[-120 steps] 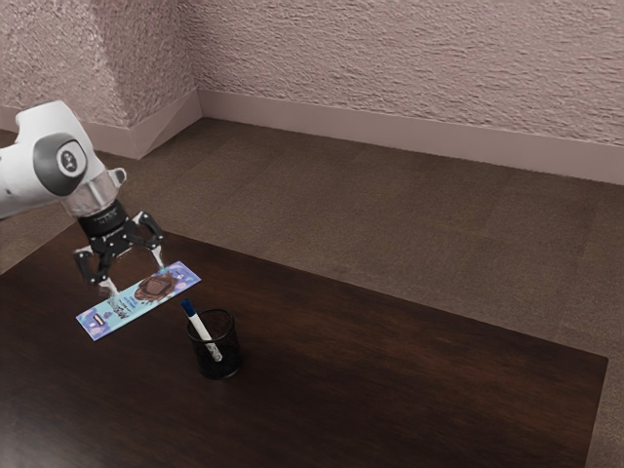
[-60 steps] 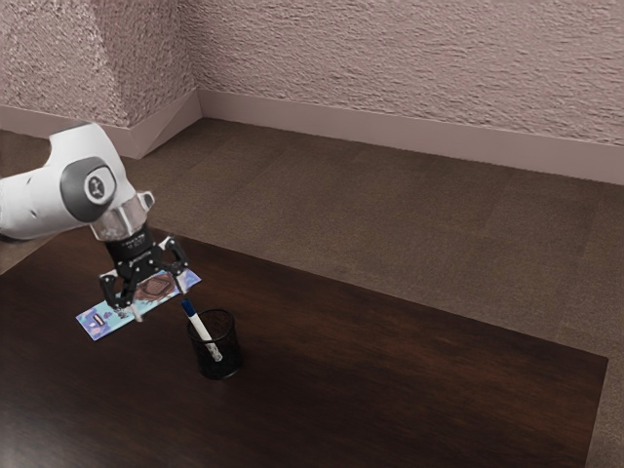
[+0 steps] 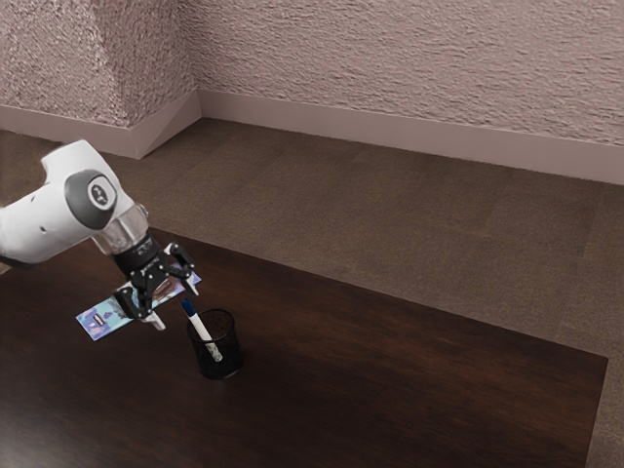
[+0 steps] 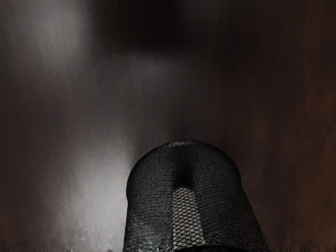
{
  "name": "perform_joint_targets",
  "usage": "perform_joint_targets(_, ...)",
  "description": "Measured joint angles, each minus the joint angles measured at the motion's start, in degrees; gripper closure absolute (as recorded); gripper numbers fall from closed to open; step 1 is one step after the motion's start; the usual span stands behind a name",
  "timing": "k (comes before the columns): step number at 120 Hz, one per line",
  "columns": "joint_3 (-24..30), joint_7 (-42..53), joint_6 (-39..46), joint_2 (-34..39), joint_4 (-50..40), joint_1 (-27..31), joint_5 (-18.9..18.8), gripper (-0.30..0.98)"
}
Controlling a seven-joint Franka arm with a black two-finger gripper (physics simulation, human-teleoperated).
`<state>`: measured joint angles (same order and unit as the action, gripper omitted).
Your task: Take the marker out of the pen holder and place it to the left of the pen holder.
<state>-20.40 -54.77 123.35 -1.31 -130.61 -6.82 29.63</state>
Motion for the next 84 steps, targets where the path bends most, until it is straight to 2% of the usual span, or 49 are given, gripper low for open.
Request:
perform_joint_targets(44, -0.07, -1.75, 3.08, -0.35, -0.84, -9.05, 2.09, 0.10)
perform_joint_targets(64, -0.16, -2.11, 3.45, -0.70, -0.43, -7.22, 1.88, 0.23)
perform_joint_targets(84, -0.17, -2.36, 3.61, -0.75, -0.39, -3.31, 1.73, 0.29)
